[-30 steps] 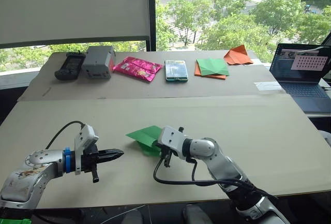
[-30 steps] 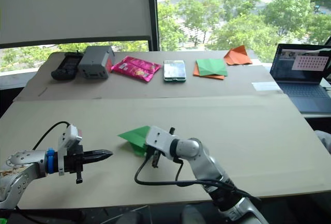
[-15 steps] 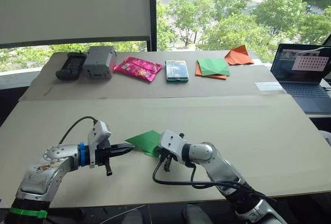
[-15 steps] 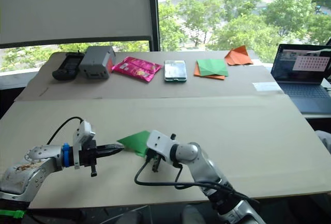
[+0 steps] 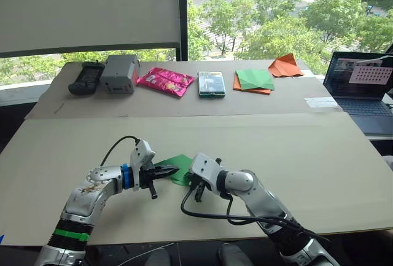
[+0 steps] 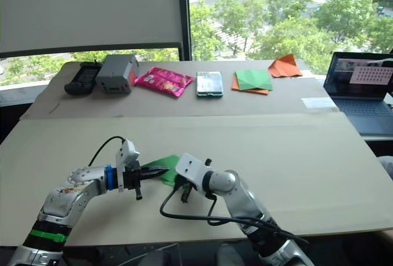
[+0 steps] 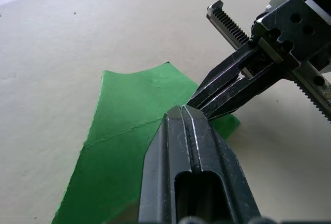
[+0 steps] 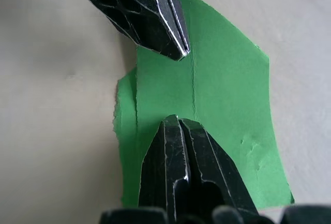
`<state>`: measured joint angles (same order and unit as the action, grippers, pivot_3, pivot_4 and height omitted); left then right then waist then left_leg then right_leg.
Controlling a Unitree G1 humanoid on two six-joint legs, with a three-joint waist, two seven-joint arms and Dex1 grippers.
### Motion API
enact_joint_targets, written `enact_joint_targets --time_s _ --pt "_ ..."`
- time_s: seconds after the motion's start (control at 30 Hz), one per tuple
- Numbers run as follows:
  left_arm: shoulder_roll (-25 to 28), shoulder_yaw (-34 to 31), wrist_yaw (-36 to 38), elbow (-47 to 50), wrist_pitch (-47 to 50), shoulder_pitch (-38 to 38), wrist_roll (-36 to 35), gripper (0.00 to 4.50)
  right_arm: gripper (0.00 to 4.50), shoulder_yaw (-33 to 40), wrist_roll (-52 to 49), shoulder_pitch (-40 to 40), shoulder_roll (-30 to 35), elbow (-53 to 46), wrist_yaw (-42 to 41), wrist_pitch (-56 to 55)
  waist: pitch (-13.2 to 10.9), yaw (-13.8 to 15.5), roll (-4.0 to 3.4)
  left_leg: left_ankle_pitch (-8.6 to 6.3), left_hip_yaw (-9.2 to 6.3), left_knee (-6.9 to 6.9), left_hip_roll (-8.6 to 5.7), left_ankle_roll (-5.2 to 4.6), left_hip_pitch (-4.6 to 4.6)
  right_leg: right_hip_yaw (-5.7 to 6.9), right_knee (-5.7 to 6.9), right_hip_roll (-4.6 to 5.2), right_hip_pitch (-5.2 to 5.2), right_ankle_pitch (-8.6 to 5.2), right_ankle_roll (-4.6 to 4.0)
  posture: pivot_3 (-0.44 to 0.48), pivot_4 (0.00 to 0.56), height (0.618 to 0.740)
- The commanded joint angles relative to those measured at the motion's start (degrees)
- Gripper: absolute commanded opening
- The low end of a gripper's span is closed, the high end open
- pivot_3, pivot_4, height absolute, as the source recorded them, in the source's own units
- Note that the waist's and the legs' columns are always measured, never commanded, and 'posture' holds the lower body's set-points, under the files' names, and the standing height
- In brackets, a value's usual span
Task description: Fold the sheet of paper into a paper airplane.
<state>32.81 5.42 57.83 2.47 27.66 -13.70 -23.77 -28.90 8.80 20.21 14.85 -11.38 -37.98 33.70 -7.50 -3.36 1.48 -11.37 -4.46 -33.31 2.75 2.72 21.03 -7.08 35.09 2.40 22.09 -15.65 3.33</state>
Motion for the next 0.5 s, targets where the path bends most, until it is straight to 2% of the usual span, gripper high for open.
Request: enact_joint_targets --time_s 0.03,0.3,0.5 --pt "-0.1 2.1 -1.0 -3.1 -2.6 -1.6 4.2 0.0 0.04 1.3 -0.2 1.6 -0.1 -3.4 0.7 2.0 0.0 0.0 -0.02 0.0 0.0 -0.01 0.0 0.0 0.0 0.0 0.0 0.0 0.01 0.0 0.01 0.0 0.15 0.74" --pt "0.1 3.5 -0.9 -11.2 -6.3 -3.8 8.4 0.0 0.04 2.0 -1.3 0.2 1.5 -9.8 1.2 6.2 0.0 0.1 -0.09 0.01 -0.03 -0.01 -0.02 -0.02 0.02 0.0 0.0 -0.01 0.02 0.02 0.03 0.0 0.15 0.74" --pt "1.8 3.4 1.6 -10.2 -6.1 -1.4 7.4 0.0 0.04 2.1 -1.5 -1.0 2.0 -10.5 2.5 7.5 0.1 -0.2 -0.18 0.01 -0.03 -0.02 -0.01 -0.02 0.01 0.0 0.01 -0.01 0.01 0.02 0.03 0.0 0.15 0.74"
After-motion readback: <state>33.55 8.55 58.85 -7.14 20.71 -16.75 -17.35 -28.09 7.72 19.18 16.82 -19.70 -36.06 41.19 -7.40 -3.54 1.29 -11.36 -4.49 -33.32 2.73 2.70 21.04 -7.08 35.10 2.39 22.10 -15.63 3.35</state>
